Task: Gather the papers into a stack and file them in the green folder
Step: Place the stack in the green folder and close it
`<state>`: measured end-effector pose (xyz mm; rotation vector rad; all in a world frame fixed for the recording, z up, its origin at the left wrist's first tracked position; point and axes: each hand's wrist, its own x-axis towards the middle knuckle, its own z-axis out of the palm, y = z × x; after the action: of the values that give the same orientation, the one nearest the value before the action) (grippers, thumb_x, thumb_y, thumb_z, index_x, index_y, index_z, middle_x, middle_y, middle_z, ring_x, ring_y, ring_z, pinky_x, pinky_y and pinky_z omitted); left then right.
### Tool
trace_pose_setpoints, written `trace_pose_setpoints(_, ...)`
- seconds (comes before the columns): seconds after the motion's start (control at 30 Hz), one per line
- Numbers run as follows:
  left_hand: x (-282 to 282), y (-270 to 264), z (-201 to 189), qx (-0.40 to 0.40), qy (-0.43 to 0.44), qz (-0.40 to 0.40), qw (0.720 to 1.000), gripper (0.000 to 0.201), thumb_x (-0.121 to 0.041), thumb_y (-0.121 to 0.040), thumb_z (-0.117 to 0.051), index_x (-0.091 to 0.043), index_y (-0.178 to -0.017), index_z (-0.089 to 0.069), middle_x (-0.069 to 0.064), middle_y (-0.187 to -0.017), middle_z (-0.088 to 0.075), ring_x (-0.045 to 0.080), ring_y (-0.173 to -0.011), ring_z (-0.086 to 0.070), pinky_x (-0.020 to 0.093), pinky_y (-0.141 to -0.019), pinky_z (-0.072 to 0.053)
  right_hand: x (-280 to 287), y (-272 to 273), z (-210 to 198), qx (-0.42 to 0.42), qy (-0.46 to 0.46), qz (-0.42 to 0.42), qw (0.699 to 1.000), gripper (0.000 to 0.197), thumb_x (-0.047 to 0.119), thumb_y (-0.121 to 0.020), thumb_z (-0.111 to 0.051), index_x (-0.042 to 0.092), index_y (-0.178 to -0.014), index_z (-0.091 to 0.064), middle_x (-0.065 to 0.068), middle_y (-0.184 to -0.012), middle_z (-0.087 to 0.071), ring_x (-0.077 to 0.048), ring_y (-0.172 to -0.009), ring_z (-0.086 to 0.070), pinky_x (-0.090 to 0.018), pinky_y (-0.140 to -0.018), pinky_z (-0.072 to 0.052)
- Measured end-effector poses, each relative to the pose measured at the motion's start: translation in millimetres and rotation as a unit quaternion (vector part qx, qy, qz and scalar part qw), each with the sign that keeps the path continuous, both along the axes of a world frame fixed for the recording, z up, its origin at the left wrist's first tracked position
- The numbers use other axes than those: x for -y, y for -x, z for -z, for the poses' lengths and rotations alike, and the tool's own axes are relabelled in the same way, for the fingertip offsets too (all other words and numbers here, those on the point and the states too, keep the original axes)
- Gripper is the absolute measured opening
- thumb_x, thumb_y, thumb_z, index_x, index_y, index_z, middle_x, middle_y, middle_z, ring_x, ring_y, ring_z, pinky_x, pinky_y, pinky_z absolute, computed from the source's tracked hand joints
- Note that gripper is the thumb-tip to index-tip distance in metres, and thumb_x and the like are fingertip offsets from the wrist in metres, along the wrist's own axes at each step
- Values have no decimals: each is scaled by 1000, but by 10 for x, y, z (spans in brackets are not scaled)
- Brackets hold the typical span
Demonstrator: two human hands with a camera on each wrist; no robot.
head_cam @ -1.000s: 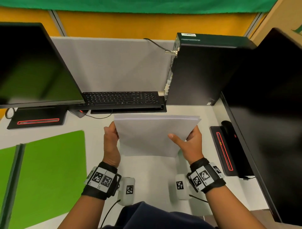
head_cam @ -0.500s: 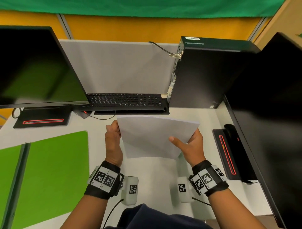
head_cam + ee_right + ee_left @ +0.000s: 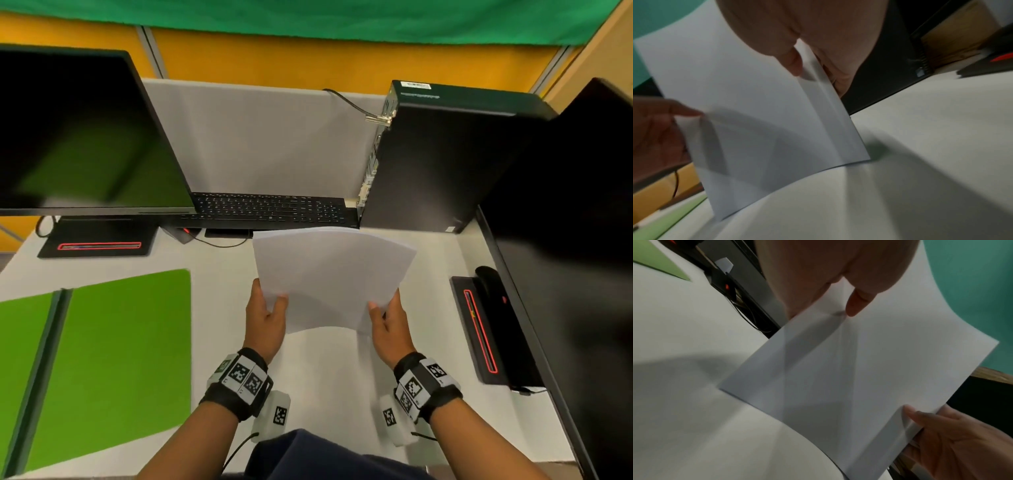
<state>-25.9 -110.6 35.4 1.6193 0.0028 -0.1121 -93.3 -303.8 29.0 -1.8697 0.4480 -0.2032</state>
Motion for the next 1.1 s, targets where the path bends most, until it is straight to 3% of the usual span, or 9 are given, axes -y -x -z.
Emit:
trace_pose_setpoints(0.07,-56,-53,-23,-5,-9,-8,1000,33,1,-91,-47,-23,-113,-43,-17,-101,-56,-20,-84,-59,-5,-69,-43,-59,-67,-68,-4,32,-3,999,37,6,-97,-42,15,-132,-35,18,-109,-54,16,-96,-56,6,-85,-37)
trace_pose_setpoints(0.23,-628,-360,-144,-13,-30,-79,996,29,4,-91,-44,-7,-117,-39,1,-103,-55,2,-84,-56,1,-68,-46,-565,-475,-351,4,93,-59,994,30,4,-96,-42,1,-126,-41,1,-108,-58,-16,-94,-58,-32,-88,-50)
trace_pose_setpoints(0.4,-1805,-542,-164,-38,-99,-191,976,41,3,-91,-46,5,-130,-36,17,-120,-53,24,-102,-54,43,-98,-44,-1604,-895,-371,-75,27,-165,983,38,4,-96,-43,3,-134,-39,2,-127,-50,-14,-117,-49,-23,-102,-35)
trace_pose_setpoints(0.53,-2808,-482,-38,-80,-207,-229,948,36,-3,-90,-50,3,-125,-49,18,-115,-63,30,-99,-61,38,-90,-48,-2553,-1083,-79,-158,-33,-218,962,43,4,-92,-46,7,-135,-47,-11,-136,-54,-27,-125,-51,-41,-113,-36)
trace_pose_setpoints(0.6,-3328,-448,-10,-123,-250,-241,930,36,-13,-90,-55,2,-123,-54,13,-100,-62,25,-84,-59,31,-76,-44,-2905,-1129,54,-201,-60,-237,948,43,1,-91,-45,6,-134,-49,-12,-134,-56,-26,-118,-55,-36,-109,-40)
trace_pose_setpoints(0.73,-4511,-306,97,-221,-359,-297,857,42,-23,-90,-57,3,-124,-59,27,-126,-60,40,-117,-56,41,-98,-41,-3280,-1151,330,-268,-64,-233,933,47,-2,-89,-44,5,-135,-48,-11,-133,-56,-26,-115,-55,-31,-105,-41)
trace_pose_setpoints(0.9,-5443,26,408,-384,-436,-291,760,75,-54,-77,-62,-9,-135,-48,26,-139,-49,42,-130,-43,49,-108,-36,-3364,-1151,618,-346,-23,-190,919,52,1,-89,-45,0,-140,-38,-20,-139,-50,-33,-123,-52,-37,-108,-41)
trace_pose_setpoints(1.0,-5572,83,552,-430,-420,-273,751,107,-65,-57,-72,-14,-143,-34,21,-145,-43,42,-130,-43,52,-107,-37,-3387,-1170,662,-357,-9,-176,917,54,2,-89,-45,2,-142,-36,-18,-140,-50,-33,-123,-52,-39,-109,-41)
trace_pose_setpoints(1.1,-5459,55,493,-451,-375,-256,768,100,-42,-70,-77,-4,-146,-24,21,-147,-41,40,-130,-46,50,-106,-38,-3459,-1167,658,-360,-11,-173,917,52,0,-88,-45,3,-140,-39,-15,-139,-51,-32,-122,-53,-39,-109,-41)
